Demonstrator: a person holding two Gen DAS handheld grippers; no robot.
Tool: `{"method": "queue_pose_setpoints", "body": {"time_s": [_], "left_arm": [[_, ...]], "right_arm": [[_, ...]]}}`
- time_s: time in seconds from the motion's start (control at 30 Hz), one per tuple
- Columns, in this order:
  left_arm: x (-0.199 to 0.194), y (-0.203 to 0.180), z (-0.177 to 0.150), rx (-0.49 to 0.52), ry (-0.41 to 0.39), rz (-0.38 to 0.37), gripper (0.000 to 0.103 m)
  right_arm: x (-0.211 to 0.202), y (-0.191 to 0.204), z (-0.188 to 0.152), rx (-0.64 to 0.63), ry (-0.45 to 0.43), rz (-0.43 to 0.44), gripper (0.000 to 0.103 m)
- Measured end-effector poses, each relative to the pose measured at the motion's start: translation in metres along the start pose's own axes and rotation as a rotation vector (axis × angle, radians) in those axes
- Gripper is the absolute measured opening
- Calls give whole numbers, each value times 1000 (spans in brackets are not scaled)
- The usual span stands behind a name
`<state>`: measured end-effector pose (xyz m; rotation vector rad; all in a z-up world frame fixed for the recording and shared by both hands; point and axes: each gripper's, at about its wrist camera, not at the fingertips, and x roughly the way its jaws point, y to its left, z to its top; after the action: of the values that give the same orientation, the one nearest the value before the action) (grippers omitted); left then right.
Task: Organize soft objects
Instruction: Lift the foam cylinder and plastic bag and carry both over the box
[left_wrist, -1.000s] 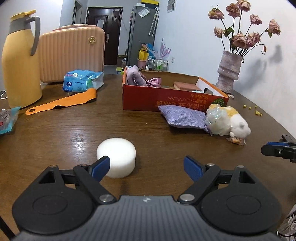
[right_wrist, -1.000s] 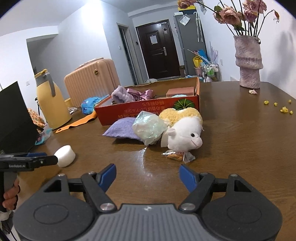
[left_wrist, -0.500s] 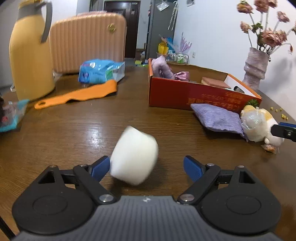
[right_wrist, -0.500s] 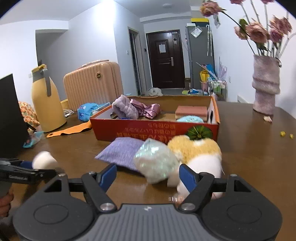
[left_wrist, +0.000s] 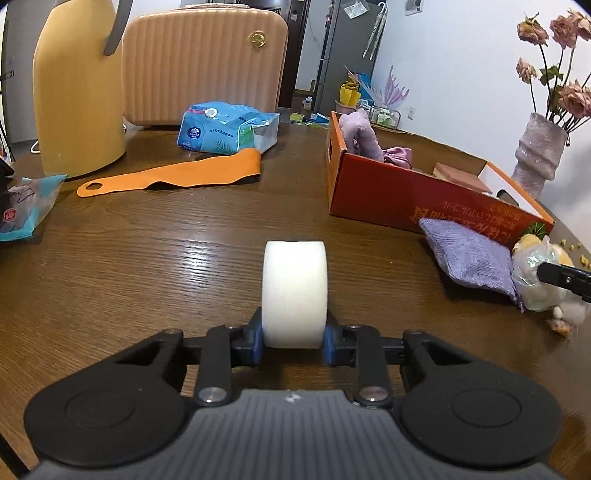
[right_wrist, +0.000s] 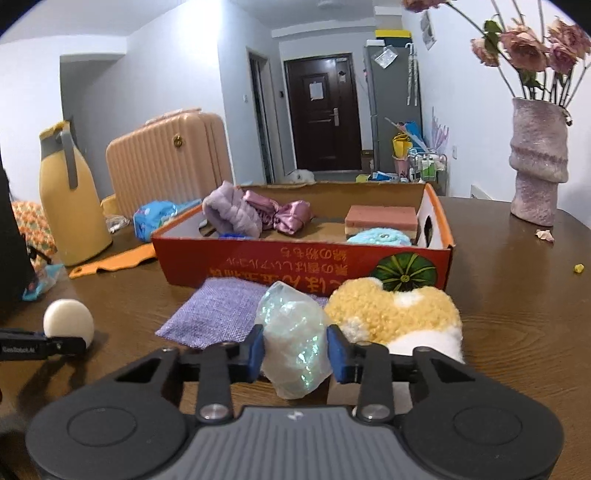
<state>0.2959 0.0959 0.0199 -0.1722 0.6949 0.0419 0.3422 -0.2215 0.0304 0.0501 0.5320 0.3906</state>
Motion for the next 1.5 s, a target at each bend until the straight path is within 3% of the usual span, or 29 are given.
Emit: {"method": "queue_pose_setpoints", "body": {"time_s": [0.6,0.83,1.0,1.17,1.33,1.5], "left_arm": [[-88,-62,-21,133,-97,-136,29],[-97,-88,-19,177,-118,-172,29],[-89,-102,-2,211,-139,-188,29],[-68,-114,34,246,-179,-194,29],[-33,-131,83,304,-206,-206,30],[18,-136,134,274,-183,-217,30]], "right_arm": [[-122,12,-27,24,-114,23,34],[-149,-3,-33,60,-155,4,34],[-147,-10,-26,61,-167,14,34],[-131,-21,-3,65,-179,40,34],[-95,-32,48,40,-216,95,34],[-38,-48,105,63,-222,131,34]]}}
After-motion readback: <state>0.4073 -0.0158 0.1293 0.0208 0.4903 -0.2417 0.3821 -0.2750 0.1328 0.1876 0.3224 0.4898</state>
